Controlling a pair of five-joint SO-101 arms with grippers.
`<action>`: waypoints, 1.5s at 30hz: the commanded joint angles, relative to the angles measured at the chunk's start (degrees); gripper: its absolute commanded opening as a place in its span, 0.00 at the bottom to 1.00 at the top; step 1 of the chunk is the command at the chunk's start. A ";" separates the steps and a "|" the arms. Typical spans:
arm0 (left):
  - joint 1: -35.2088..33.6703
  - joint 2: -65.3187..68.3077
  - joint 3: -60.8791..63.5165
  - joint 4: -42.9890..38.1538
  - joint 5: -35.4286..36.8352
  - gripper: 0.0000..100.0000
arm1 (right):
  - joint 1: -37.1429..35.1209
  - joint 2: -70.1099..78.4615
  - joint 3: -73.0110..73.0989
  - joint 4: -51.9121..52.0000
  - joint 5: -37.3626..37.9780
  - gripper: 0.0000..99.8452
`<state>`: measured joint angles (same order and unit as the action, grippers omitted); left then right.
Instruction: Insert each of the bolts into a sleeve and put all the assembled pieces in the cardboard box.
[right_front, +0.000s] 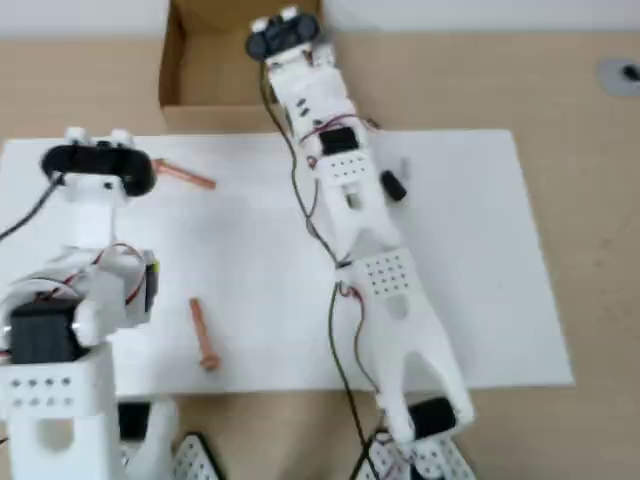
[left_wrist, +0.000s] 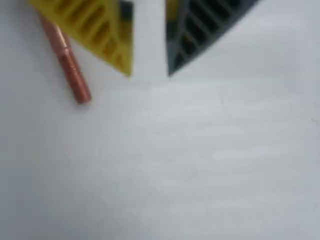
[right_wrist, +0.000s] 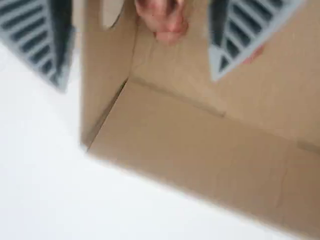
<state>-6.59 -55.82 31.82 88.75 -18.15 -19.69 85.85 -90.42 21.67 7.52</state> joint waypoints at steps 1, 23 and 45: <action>0.00 -0.04 -0.53 -0.62 0.18 0.11 | -1.10 -2.68 -5.32 1.14 0.26 0.23; -0.44 64.48 -51.60 -5.89 49.67 0.12 | 11.30 -43.21 -5.05 63.30 -22.86 0.23; -1.58 98.33 -80.26 0.00 59.34 0.12 | 15.87 -56.84 -4.70 80.88 -23.38 0.23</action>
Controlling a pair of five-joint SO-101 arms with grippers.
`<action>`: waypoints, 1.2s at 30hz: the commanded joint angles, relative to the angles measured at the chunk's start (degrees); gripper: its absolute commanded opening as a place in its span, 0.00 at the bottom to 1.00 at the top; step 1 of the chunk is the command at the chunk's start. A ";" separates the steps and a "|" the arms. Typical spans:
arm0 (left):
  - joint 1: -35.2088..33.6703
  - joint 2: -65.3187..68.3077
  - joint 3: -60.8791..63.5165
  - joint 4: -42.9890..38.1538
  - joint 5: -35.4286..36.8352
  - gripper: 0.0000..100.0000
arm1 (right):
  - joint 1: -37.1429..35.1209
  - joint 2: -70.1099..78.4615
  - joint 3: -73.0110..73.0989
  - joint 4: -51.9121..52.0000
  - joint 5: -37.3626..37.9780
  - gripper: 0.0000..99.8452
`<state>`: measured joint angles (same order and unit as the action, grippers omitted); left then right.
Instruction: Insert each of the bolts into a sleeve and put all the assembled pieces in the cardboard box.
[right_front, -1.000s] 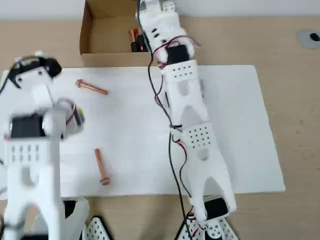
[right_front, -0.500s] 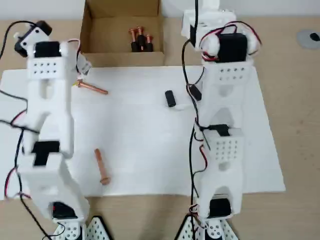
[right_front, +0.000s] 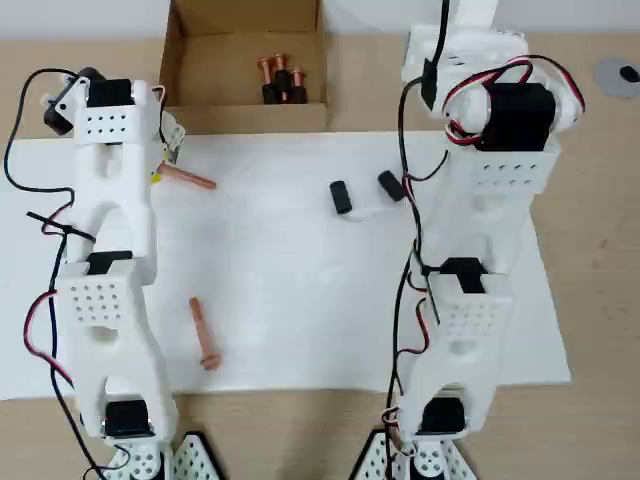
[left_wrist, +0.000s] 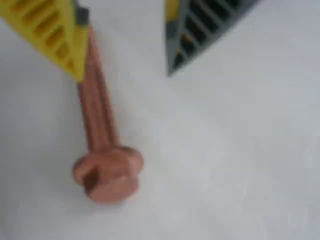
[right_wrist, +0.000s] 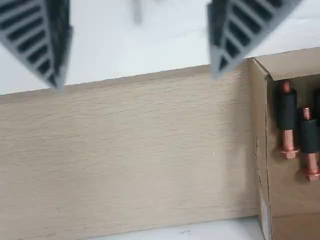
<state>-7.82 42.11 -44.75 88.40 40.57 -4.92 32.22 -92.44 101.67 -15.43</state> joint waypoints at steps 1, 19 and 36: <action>-0.35 1.27 -4.31 0.35 0.62 0.12 | 1.10 -3.21 -2.68 0.88 -0.44 0.23; -0.35 13.58 -16.88 0.53 3.43 0.12 | 1.10 -3.30 -2.68 0.88 -0.44 0.23; -0.26 19.91 -17.05 -2.02 5.19 0.00 | 1.10 -3.21 -2.59 0.88 -0.35 0.23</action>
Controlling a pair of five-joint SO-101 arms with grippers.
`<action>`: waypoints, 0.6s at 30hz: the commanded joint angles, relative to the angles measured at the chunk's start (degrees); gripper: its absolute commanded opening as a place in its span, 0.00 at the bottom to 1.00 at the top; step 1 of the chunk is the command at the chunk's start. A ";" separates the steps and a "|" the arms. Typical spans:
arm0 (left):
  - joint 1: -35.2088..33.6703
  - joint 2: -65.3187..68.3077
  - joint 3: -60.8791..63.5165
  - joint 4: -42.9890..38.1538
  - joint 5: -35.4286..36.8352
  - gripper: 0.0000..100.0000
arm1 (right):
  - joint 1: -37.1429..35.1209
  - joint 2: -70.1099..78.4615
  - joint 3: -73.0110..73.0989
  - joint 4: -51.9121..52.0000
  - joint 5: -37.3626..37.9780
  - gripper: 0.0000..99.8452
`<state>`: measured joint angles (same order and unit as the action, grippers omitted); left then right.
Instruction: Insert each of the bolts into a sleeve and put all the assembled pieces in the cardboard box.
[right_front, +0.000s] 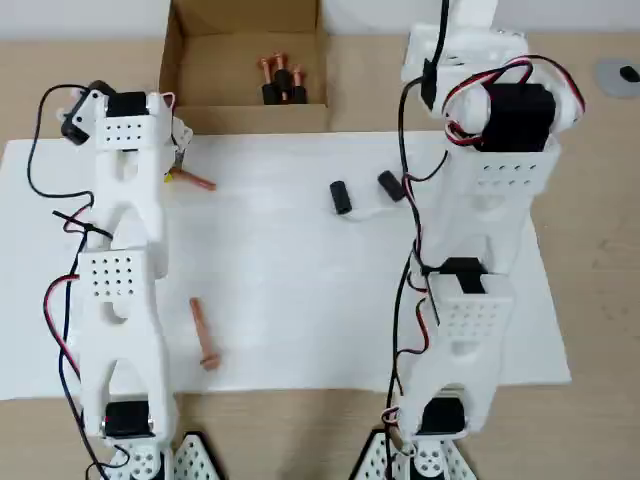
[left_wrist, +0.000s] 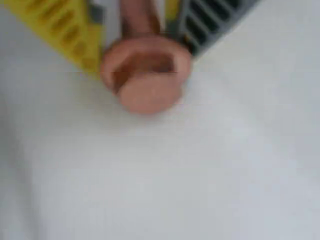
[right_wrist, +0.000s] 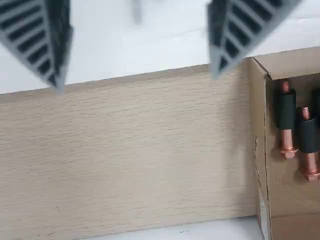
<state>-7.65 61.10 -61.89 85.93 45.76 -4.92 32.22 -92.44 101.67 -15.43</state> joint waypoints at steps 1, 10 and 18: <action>-0.44 0.92 -0.09 0.70 0.00 0.01 | 1.10 -3.30 -2.59 0.88 -0.35 0.23; 0.26 -1.19 -16.53 9.49 -4.22 0.00 | 1.19 -3.74 -2.68 0.97 -0.35 0.23; 6.77 -14.46 -33.58 14.51 -26.90 0.00 | 1.10 -14.20 -0.40 0.97 -0.35 0.23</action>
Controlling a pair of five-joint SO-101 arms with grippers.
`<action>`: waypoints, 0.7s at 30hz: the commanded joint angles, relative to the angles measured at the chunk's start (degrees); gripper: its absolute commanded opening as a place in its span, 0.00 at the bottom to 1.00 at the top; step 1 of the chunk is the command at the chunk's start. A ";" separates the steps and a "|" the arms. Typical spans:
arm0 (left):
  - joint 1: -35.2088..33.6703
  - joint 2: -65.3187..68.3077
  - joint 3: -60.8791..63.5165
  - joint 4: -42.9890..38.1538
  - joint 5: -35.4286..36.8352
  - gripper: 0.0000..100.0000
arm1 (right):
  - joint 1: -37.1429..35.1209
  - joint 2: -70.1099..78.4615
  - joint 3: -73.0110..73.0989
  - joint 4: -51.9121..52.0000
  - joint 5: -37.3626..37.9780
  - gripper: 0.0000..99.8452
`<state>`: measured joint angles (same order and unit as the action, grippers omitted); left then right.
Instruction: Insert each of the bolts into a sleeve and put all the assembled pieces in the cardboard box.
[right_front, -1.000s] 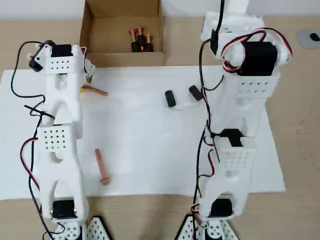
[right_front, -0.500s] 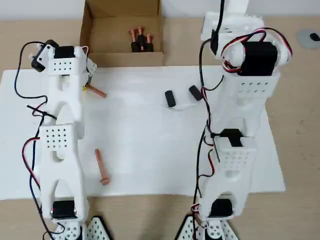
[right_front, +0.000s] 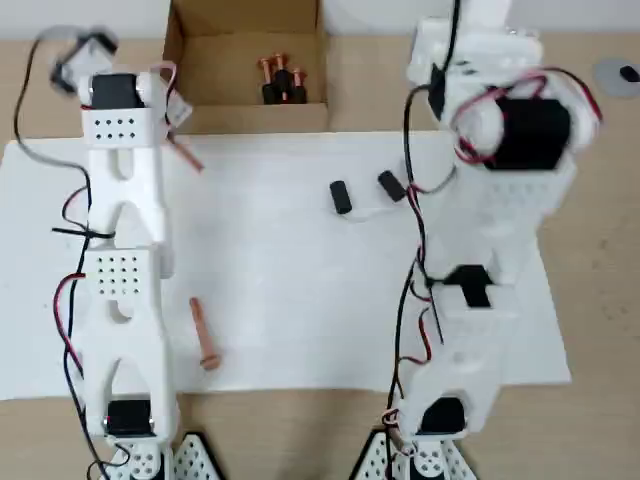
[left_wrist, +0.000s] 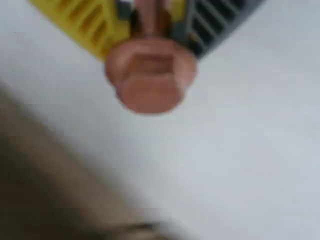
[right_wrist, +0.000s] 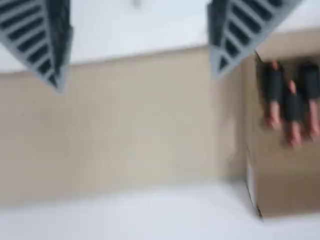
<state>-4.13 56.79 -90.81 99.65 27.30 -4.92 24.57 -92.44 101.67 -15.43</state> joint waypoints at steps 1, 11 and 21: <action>4.13 -12.79 -4.22 0.79 -10.90 0.00 | 1.10 -8.40 1.89 0.97 -0.35 0.23; 6.51 -31.87 -4.22 0.79 -21.10 0.00 | -0.48 -35.91 55.52 0.79 -0.35 0.23; 9.76 -42.24 7.30 0.97 -25.23 0.00 | -5.93 -37.41 85.67 -11.87 5.89 0.23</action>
<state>4.22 19.52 -89.05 100.26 4.70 -8.18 -13.93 -9.45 92.79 -11.56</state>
